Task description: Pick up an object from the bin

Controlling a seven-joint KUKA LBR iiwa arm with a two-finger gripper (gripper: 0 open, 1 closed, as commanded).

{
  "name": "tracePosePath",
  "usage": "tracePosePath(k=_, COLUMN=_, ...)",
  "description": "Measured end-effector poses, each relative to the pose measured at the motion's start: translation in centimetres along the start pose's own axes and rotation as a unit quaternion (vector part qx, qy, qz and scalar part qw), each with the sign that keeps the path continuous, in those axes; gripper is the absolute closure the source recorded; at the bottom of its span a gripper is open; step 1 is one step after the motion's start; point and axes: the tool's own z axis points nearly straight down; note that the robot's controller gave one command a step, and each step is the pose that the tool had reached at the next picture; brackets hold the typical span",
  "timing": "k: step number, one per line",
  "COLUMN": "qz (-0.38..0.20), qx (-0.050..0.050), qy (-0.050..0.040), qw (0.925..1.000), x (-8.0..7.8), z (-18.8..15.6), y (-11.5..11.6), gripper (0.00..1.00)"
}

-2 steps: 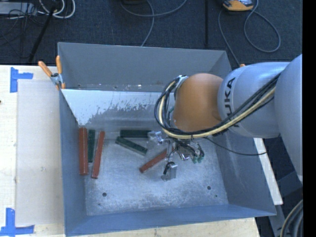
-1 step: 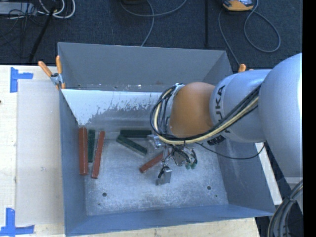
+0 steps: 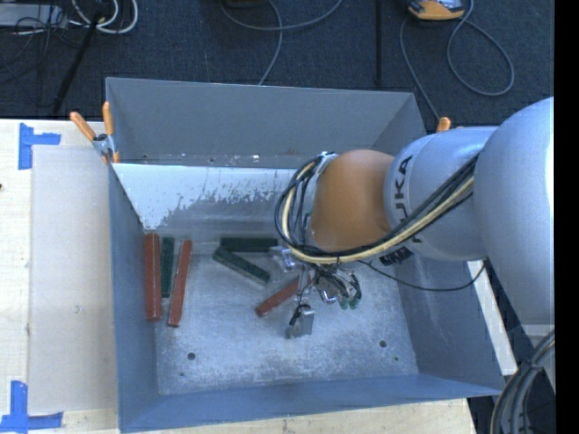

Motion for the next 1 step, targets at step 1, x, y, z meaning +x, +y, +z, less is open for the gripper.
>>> tracePosePath(k=1, qz=0.000, qx=0.000, qy=-0.0009, qw=1.0000, x=-0.10, z=-0.15, y=-0.02, gripper=1.00)
